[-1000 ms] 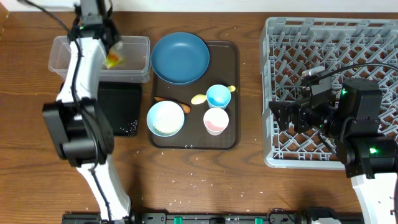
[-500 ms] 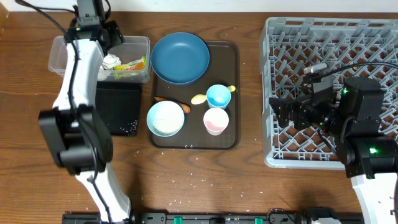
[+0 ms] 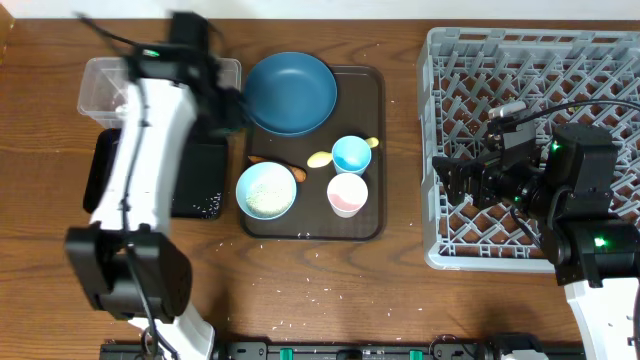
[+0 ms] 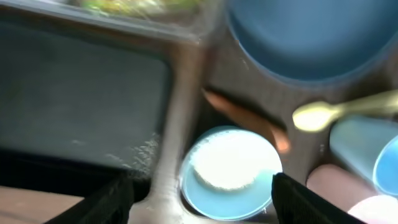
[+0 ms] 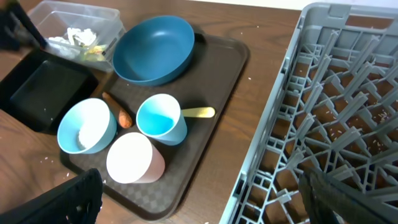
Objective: Sort waste into correct bins and load items into the dishwasher rack
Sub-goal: 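Move the left gripper to the light-blue rice bowl and grasp its rim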
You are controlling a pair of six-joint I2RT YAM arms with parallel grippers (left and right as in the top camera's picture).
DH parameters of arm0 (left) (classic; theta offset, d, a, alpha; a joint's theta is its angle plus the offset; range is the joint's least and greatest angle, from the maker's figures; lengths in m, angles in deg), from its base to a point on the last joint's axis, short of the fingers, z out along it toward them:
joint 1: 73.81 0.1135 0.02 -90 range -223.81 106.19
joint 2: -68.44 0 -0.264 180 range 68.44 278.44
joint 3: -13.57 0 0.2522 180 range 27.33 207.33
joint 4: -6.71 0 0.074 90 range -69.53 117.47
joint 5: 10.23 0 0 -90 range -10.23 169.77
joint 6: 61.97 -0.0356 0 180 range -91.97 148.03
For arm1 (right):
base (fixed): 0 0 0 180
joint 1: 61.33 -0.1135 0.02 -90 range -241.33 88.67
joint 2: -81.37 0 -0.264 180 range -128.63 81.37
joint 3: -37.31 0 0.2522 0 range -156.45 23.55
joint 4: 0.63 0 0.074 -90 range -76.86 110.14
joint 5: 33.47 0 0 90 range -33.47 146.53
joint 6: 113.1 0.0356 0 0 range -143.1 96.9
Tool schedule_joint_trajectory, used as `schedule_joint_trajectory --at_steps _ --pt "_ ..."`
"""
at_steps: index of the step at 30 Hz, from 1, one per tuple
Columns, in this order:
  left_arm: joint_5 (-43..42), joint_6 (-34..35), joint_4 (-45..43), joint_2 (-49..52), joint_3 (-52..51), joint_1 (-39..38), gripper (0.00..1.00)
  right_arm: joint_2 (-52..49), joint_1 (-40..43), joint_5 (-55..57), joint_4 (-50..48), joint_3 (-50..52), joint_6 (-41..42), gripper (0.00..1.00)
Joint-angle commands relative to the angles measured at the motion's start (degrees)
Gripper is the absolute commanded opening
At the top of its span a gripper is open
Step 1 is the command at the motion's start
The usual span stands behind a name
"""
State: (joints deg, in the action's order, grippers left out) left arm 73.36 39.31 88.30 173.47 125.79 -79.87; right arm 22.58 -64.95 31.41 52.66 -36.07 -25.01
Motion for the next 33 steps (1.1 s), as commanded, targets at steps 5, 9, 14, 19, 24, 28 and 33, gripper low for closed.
schedule_joint_trajectory --at_steps 5,9,14,19,24,28,33 --pt "-0.9 -1.7 -10.9 0.9 -17.1 -10.8 0.64 0.0 0.5 -0.9 0.0 -1.0 0.6 0.99" --pt "-0.9 -2.4 -15.9 0.9 -22.9 -14.6 0.56 0.0 0.5 -0.8 0.0 -1.0 0.6 0.99" --pt "-0.9 -3.0 -19.0 0.9 -26.0 -16.8 0.45 0.0 0.5 -0.9 0.2 -1.0 0.6 0.99" --pt "-0.5 -3.4 -23.3 1.0 -30.5 -17.8 0.34 0.0 0.5 -0.9 0.7 -1.0 0.6 0.99" --pt "2.1 -3.3 -25.7 1.0 -33.1 -17.7 0.23 0.0 0.5 -0.9 0.8 -1.0 0.6 0.99" --pt "2.6 -3.3 -26.0 0.9 -32.7 -17.7 0.19 0.0 0.5 -0.9 0.8 -1.0 0.6 0.99" --pt "2.6 -3.1 -25.4 0.7 -31.3 -17.7 0.19 0.0 0.5 -0.9 0.8 -1.0 0.6 0.99"
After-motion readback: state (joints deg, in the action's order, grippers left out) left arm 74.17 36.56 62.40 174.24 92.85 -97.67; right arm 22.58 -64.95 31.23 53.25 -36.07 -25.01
